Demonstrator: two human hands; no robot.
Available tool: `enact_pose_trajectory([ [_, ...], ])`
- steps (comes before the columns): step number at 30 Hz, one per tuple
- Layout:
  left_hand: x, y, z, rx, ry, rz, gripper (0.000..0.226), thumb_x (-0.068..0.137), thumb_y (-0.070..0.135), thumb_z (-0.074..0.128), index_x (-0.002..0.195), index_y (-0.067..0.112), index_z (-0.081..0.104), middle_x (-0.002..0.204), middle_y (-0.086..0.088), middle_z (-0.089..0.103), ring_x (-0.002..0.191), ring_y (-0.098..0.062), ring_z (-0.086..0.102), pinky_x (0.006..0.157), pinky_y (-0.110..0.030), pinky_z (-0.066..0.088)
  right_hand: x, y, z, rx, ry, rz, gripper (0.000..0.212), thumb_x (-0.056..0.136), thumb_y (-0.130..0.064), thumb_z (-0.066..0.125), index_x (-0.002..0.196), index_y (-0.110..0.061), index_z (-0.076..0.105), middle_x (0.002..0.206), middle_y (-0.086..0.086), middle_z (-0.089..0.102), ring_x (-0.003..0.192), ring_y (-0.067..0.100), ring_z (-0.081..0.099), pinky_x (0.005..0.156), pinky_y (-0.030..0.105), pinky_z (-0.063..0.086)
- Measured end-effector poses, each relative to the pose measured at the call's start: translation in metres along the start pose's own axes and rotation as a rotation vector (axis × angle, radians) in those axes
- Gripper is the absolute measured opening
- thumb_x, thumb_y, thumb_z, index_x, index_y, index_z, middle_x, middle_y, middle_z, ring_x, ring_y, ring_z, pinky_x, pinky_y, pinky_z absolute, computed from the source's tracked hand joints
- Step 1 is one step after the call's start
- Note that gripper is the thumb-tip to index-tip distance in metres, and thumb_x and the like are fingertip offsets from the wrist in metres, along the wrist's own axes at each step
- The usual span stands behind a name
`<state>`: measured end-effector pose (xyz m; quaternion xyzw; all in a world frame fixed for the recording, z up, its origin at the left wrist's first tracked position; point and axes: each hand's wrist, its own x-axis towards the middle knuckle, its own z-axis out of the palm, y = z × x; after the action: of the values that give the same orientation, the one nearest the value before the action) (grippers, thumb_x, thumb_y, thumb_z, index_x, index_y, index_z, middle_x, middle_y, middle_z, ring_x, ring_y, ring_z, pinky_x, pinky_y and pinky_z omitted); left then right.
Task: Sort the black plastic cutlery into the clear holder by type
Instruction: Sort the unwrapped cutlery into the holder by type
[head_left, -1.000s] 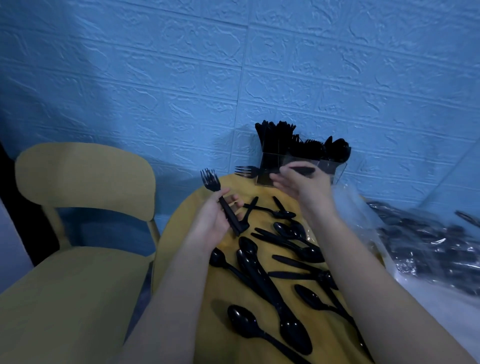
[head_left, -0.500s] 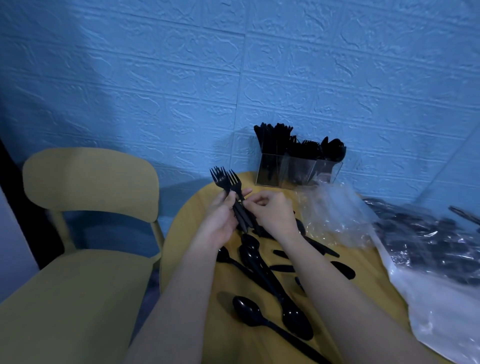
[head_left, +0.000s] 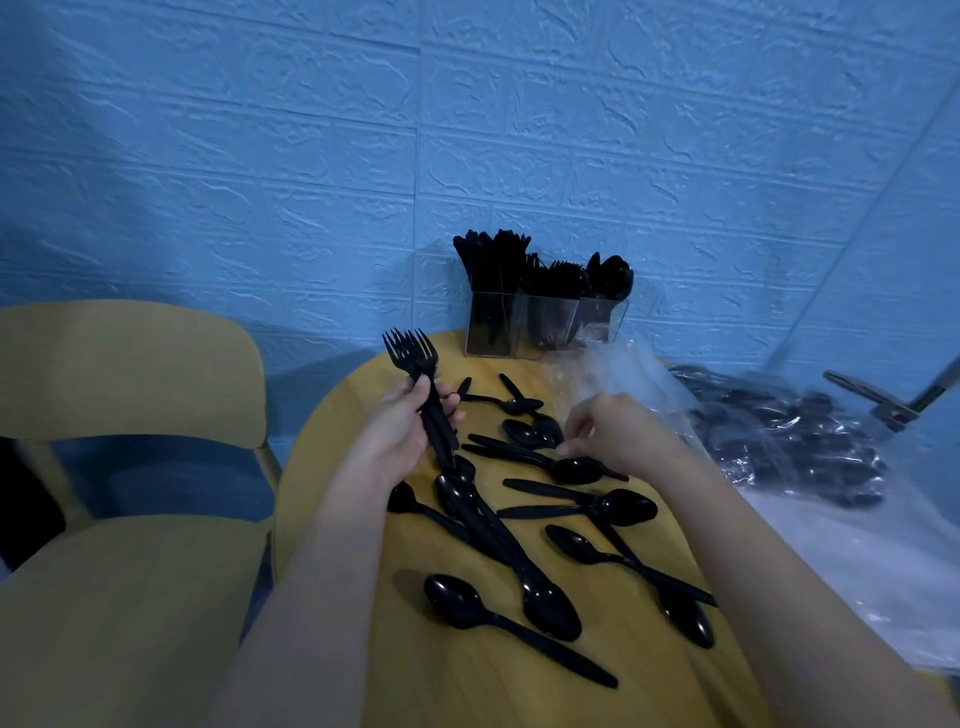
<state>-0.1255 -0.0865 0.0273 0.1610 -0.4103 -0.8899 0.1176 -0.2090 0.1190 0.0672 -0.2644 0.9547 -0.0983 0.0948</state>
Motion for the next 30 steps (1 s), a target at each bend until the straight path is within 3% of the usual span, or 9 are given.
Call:
enact_pose_trajectory([
  [3,-0.001,-0.001,0.002,0.03,-0.013,0.014,0.023,0.101,0.009,0.038,0.116,0.006,0.056,0.083,-0.004,0.059,0.075,-0.014,0.06,0.062,-0.026,0.057,-0.001,0.006,0.009,-0.03,-0.079,-0.018,0.031,0.079,-0.041,0.073,0.101,-0.022,0.063,0.105,-0.002,0.06,0.095,0.015,0.058,0.084,0.031,0.051],
  [10,-0.004,-0.002,0.004,0.05,-0.005,0.026,0.021,0.101,0.006,0.037,0.109,0.006,0.056,0.088,-0.007,0.061,0.075,-0.015,0.06,0.064,-0.027,0.057,0.006,0.002,0.009,0.002,0.01,-0.105,0.022,0.087,-0.025,0.068,0.108,-0.019,0.065,0.111,0.001,0.062,0.097,0.015,0.056,0.083,0.026,0.046],
  [15,-0.003,-0.002,0.003,0.052,-0.001,0.012,0.023,0.1,0.007,0.039,0.117,0.005,0.054,0.089,-0.007,0.062,0.076,-0.015,0.061,0.062,-0.027,0.058,0.009,0.008,-0.003,0.192,0.127,-0.03,0.028,0.085,-0.024,0.07,0.111,-0.015,0.068,0.111,0.006,0.066,0.107,0.019,0.059,0.087,0.03,0.049],
  [21,-0.003,-0.001,0.002,0.05,-0.007,0.009,0.028,0.1,0.007,0.039,0.126,0.003,0.05,0.087,-0.006,0.063,0.076,-0.014,0.063,0.063,-0.027,0.057,0.007,0.013,-0.005,0.233,0.103,-0.037,0.017,0.087,-0.026,0.068,0.101,-0.016,0.068,0.097,0.002,0.062,0.104,0.018,0.059,0.078,0.027,0.046],
  [26,-0.003,-0.001,0.003,0.058,-0.004,0.01,0.027,0.101,0.007,0.038,0.125,0.004,0.05,0.089,-0.006,0.063,0.077,-0.015,0.063,0.061,-0.026,0.057,0.0,0.005,0.004,0.158,-0.091,-0.14,0.02,0.092,-0.031,0.06,0.103,-0.016,0.067,0.097,-0.006,0.063,0.088,0.004,0.056,0.073,0.017,0.042],
  [30,-0.004,-0.002,0.003,0.068,-0.003,0.006,0.029,0.1,0.007,0.039,0.127,0.003,0.049,0.088,-0.006,0.064,0.075,-0.014,0.064,0.063,-0.028,0.055,0.005,0.01,0.001,0.209,0.044,-0.09,0.021,0.091,-0.033,0.06,0.087,-0.015,0.07,0.081,-0.001,0.069,0.071,0.005,0.061,0.073,0.024,0.053],
])
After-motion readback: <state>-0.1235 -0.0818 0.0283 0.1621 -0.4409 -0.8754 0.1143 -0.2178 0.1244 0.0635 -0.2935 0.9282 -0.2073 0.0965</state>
